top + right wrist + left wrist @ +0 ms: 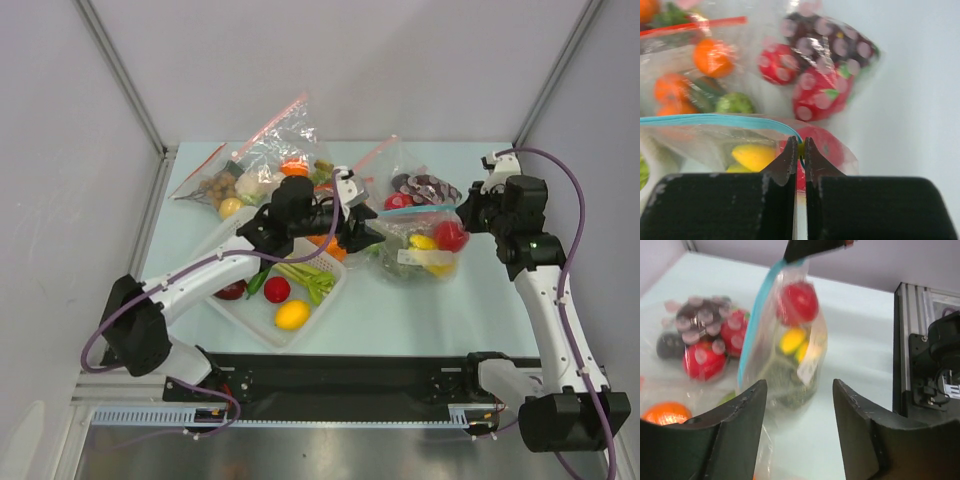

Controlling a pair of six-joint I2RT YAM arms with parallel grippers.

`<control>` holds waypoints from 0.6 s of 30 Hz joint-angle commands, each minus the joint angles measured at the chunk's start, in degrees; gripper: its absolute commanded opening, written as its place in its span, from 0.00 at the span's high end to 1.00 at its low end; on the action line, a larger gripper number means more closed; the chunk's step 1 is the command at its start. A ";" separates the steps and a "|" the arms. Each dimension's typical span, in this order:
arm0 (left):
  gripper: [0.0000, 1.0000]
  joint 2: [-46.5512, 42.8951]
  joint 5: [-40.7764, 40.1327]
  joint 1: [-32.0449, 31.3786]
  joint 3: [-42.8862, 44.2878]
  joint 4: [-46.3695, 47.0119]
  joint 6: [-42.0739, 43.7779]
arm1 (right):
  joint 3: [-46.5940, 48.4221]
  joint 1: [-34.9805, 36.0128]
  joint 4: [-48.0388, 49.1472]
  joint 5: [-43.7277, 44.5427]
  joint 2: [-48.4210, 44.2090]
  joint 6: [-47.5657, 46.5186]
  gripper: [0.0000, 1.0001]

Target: Open the zip-top bag and remove the fake food

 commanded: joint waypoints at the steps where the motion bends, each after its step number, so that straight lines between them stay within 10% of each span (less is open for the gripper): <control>1: 0.36 1.84 2.42 -0.81 8.84 1.01 5.11 | 0.18 1.09 3.08 -11.94 -2.64 -2.91 1.00; 9: 0.25 14.76 5.59 -0.99 29.30 -13.05 16.62 | -0.08 2.06 3.17 -17.84 -3.26 -3.97 1.00; 18: 0.13 23.21 11.56 -2.13 33.46 -20.09 17.43 | -0.70 2.06 4.76 -20.92 -3.70 -3.79 1.00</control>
